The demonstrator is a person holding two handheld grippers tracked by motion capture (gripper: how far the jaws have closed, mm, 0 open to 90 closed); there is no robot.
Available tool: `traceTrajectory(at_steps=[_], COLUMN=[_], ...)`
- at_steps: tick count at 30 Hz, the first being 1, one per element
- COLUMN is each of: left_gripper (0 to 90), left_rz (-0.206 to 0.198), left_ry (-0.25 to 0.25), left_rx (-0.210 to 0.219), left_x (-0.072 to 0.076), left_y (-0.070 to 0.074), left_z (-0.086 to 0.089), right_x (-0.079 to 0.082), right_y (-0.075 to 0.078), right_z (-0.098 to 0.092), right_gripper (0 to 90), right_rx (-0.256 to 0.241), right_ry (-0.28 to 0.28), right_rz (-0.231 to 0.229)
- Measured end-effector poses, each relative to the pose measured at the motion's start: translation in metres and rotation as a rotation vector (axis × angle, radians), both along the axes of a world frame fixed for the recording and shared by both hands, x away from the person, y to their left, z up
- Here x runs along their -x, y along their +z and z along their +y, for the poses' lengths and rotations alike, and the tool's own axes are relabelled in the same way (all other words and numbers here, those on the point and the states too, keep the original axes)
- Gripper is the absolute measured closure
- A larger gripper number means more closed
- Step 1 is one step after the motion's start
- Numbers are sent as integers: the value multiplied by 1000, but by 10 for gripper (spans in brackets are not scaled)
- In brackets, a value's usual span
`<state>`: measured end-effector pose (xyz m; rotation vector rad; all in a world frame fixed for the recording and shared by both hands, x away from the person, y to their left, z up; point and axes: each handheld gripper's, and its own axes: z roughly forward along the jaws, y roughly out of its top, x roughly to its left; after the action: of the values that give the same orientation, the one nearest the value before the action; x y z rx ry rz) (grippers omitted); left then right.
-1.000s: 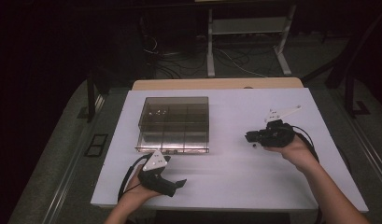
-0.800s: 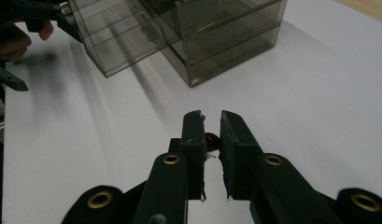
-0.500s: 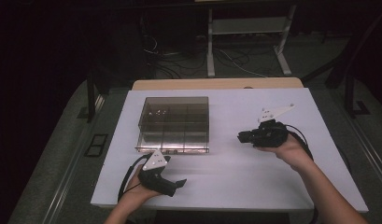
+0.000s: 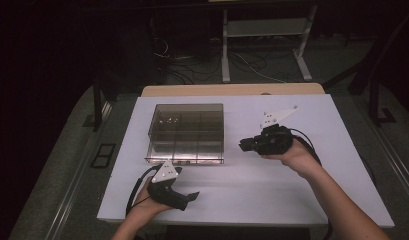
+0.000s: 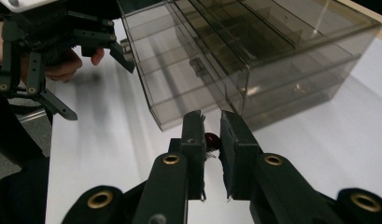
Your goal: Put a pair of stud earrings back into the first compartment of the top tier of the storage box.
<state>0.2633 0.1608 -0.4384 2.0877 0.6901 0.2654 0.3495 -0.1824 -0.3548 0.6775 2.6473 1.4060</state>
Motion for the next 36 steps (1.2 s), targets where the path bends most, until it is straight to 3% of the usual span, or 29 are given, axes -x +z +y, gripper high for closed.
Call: traceTrajectory(at_steps=[11, 36], left_gripper=[0, 0], left_rz=[5, 7], left_ry=[0, 1], left_rx=[-2, 5], left_x=[1, 2], left_y=[0, 0], left_z=[-1, -1], right_x=[-4, -25], right_y=[7, 5], right_z=[23, 80], right_gripper=[790, 790], right_rx=[-3, 25], right_ry=[40, 100], right_rz=[-10, -20])
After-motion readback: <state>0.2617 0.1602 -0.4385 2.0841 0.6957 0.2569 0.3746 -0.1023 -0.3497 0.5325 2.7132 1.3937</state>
